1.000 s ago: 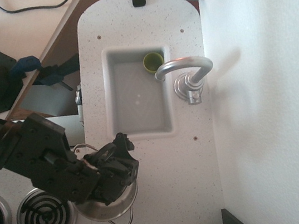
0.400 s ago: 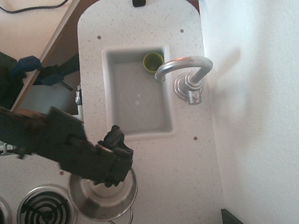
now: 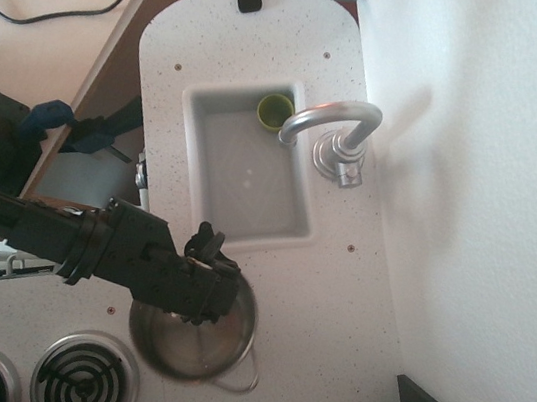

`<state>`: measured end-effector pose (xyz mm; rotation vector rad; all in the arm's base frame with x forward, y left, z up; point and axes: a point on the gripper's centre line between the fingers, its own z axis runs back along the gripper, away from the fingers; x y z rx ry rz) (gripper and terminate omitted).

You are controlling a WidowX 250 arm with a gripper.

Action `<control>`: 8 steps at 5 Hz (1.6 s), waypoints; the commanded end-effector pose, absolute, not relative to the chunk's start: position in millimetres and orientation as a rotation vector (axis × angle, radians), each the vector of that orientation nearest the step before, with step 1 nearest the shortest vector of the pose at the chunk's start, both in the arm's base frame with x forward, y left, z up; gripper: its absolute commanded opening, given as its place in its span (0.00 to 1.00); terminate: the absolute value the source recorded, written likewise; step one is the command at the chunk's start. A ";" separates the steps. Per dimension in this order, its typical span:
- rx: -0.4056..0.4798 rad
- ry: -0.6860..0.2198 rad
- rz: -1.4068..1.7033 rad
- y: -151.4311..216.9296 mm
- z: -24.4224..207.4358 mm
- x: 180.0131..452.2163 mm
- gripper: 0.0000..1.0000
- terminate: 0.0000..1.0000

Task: Pick up pot

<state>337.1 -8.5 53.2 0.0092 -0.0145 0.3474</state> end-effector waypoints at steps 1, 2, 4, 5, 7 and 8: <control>0.023 -0.062 0.358 -10.0 62.7 345.6 1.00 0.00; 0.040 -0.065 0.371 -7.1 61.8 345.2 1.00 0.00; 0.061 -0.142 0.385 -11.0 80.3 350.1 1.00 0.00; 0.064 -0.173 0.386 -14.1 89.2 354.6 1.00 0.00; 0.056 -0.400 0.395 -16.6 153.0 360.5 1.00 0.00; 0.050 -0.548 0.390 -19.1 197.0 361.9 1.00 1.00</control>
